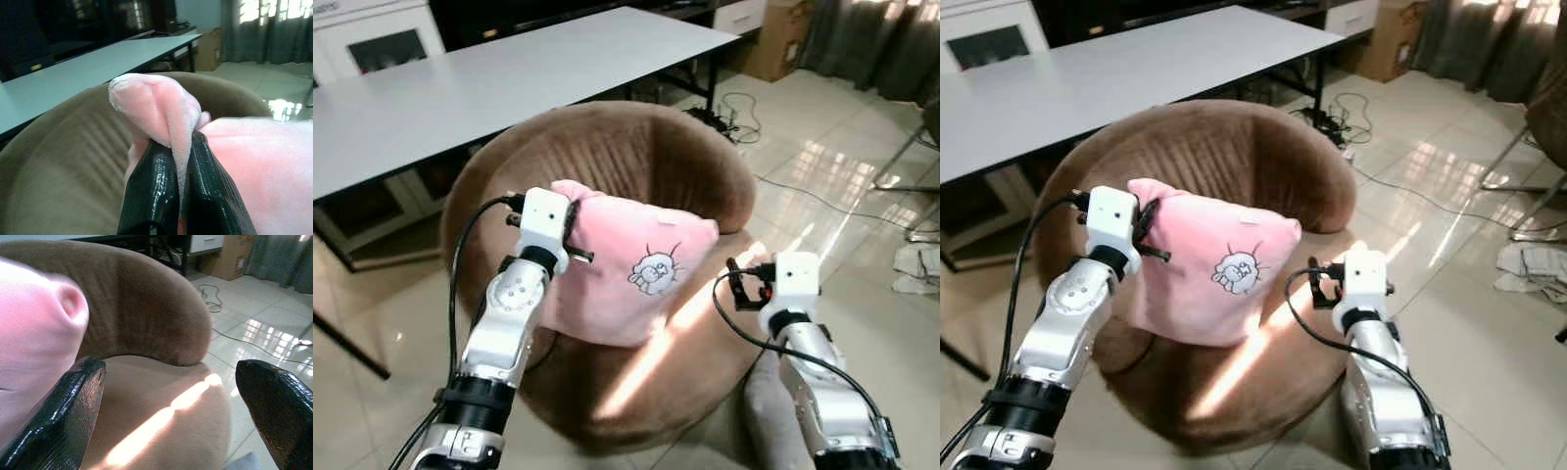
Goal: Move the pillow to the sofa from floor
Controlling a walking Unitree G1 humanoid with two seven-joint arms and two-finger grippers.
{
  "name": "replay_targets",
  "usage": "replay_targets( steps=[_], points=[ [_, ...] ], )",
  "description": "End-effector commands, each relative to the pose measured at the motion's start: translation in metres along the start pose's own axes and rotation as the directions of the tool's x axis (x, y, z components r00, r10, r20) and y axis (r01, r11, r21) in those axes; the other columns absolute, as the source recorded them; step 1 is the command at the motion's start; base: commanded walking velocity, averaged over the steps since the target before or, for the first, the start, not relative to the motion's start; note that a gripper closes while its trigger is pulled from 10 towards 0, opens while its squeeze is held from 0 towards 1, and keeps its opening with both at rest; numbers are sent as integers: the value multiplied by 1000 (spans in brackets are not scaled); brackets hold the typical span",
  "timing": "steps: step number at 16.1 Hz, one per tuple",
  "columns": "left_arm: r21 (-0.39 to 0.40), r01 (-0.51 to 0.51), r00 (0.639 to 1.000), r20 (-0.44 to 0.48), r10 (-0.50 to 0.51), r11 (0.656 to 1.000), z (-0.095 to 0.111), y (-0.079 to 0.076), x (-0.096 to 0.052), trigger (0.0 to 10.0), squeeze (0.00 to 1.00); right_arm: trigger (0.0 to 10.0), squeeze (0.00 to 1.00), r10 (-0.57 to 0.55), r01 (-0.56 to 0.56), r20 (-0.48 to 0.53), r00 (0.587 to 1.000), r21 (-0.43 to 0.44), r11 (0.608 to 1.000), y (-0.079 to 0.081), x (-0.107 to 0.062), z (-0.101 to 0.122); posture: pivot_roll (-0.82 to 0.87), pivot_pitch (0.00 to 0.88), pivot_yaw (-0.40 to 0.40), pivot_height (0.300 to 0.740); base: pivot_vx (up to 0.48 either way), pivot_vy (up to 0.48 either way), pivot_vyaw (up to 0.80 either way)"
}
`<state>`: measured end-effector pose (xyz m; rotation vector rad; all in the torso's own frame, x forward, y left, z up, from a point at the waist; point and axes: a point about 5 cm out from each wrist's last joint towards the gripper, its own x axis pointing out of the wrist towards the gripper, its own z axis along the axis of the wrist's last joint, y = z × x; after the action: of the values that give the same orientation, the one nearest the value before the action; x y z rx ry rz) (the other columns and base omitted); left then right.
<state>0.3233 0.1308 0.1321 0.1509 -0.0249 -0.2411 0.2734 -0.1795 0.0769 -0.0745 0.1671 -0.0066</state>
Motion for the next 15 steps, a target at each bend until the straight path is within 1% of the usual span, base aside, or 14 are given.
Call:
replay_targets(
  steps=[1,3,4,5,7,8,10,11,12,14,15],
  points=[
    [17,18,998,55,-19,1000,13,-4,4,10000,0,10000,0,-8,8,8,1000,-4,1000,-4,0,2,-46,0,52,740,356,0,0],
    [14,19,999,42,-20,1000,11,-4,6,10000,0,10000,0,-6,7,1,1000,-7,1000,-2,1,2,-55,0,56,740,334,0,0],
    [-18,43,999,30,-42,999,9,-7,8,10000,0,10000,0,-9,9,7,1000,-8,1000,-3,1,4,-56,0,70,740,0,0,0],
    [-18,78,997,19,-78,997,9,-10,10,10000,0,10000,0,-18,19,9,1000,-4,1000,-4,0,4,-59,0,73,740,0,0,0],
    [-26,143,989,42,-142,989,15,-15,14,10000,0,10000,0,-24,24,10,1000,0,1000,-5,-3,4,-61,6,74,740,0,0,0],
    [-9,197,979,50,-196,980,19,-18,18,10000,0,10000,0,-20,20,11,1000,-2,1000,-5,-5,3,-61,14,71,740,0,0,0],
    [-12,246,968,54,-245,969,22,-20,20,10000,0,10000,0,-14,14,9,1000,-5,1000,-5,-7,3,-61,19,69,740,0,0,0],
    [-3,292,955,48,-291,957,26,-19,26,10000,0,10000,0,28,-28,11,1000,-19,999,-2,-10,3,-57,22,65,740,0,0,0],
    [12,302,952,51,-303,953,30,-18,32,10000,0,10000,0,66,-66,24,998,-23,998,-1,-11,7,-55,26,63,740,0,0,0],
    [-5,317,947,44,-317,948,37,-15,42,10000,0,10000,0,186,-183,58,981,-65,981,1,-14,16,-57,40,57,740,0,0,0],
    [-42,307,952,22,-306,951,38,-13,47,10000,0,10000,0,235,-229,48,971,-103,968,1,-15,20,-61,43,56,740,0,0,0]
  ],
)
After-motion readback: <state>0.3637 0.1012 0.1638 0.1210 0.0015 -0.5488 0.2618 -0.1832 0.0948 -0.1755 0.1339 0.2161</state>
